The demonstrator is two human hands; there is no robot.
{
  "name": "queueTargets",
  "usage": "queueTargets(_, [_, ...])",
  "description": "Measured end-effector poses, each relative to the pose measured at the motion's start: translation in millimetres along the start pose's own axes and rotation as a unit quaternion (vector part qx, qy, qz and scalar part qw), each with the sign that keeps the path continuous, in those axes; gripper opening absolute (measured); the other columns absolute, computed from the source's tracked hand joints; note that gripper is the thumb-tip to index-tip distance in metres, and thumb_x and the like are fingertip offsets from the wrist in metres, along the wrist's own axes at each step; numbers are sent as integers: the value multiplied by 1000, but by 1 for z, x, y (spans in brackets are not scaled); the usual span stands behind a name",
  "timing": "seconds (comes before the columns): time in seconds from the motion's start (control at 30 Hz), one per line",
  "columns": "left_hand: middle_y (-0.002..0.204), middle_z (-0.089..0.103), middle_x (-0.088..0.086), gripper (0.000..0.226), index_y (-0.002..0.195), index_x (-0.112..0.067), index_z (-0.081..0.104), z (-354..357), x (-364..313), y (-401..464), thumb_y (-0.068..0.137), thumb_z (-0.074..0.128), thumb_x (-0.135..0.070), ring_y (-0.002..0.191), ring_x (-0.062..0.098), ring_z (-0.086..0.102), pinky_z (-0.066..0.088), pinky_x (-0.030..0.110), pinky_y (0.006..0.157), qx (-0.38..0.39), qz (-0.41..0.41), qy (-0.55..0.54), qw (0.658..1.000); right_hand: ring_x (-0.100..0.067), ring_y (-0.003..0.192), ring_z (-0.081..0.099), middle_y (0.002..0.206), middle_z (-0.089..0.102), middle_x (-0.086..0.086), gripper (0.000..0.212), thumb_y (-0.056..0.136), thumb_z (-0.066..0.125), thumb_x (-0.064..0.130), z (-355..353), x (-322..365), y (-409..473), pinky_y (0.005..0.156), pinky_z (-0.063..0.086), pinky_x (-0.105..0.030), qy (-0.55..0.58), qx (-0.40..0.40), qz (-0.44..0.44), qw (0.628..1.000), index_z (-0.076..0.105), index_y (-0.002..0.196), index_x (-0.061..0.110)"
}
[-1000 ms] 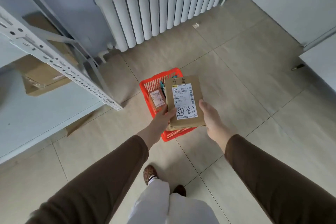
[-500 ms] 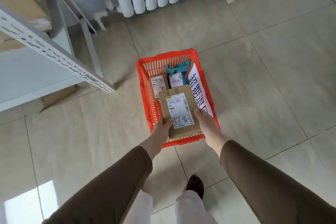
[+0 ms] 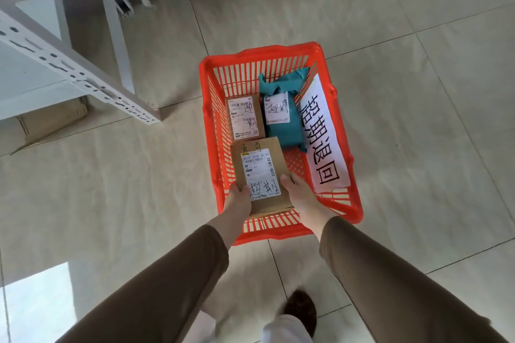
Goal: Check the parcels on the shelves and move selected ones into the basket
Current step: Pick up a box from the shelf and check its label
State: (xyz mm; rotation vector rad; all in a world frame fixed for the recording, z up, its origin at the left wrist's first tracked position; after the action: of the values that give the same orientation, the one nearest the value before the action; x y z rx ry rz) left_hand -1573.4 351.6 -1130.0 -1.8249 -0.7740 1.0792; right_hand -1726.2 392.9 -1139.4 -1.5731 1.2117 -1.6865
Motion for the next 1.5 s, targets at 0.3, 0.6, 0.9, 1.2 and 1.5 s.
queueTargets(0.3, [146, 53, 7, 45, 158, -21, 25, 11, -1, 32, 113, 33, -25, 124, 27, 60, 53, 33, 90, -34, -44, 34, 998, -26, 126, 61, 135, 67, -3, 38, 111, 39, 32, 11, -11, 34, 110, 49, -49, -34, -25, -24, 999, 52, 146, 26])
queueTargets(0.6, [155, 45, 7, 67, 165, -25, 7, 20, 8, 47, 110, 42, -12, 108, 21, 59, 47, 21, 63, -60, -35, 76, 995, -20, 117, 64, 131, 66, -3, 36, 111, 39, 16, 14, -16, 47, 69, 50, -16, -99, -44, -40, 993, 52, 144, 20])
queueTargets(0.9, [157, 43, 8, 91, 163, -38, -12, 22, 15, 54, 103, 52, -11, 120, 28, 64, 62, 34, 81, -67, -10, 138, 988, -27, 117, 65, 131, 67, -9, 37, 109, 43, 16, 15, -22, 61, 98, 58, -41, -150, -50, -21, 987, 52, 145, 20])
queueTargets(1.2, [167, 30, 9, 72, 166, -22, -1, 5, 2, -17, 110, 43, -13, 79, 2, 54, 40, 12, 45, 4, 27, 80, 996, -18, 112, 63, 132, 66, 2, 38, 105, 52, 19, 12, 14, -24, 74, 52, -21, -129, -36, -34, 990, 53, 143, 23])
queueTargets(1.5, [158, 44, 4, 71, 164, -25, 17, -103, -82, -239, 106, 56, -34, 139, 32, 50, 42, 35, 96, 1, 139, 13, 990, -19, 111, 66, 119, 67, 0, 26, 104, 55, 18, 19, 155, -244, 80, 48, -26, -138, 16, -109, 984, 61, 129, 12])
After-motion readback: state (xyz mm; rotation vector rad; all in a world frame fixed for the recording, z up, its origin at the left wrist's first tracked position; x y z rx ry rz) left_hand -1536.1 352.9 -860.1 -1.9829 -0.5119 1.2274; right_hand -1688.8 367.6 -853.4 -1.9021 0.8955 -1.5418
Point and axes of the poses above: each hand's wrist, its own y-axis towards the middle knuckle, its own z-axis out of the palm, x = y × z, the point moved 3 cm from there along y, towards the middle knuckle
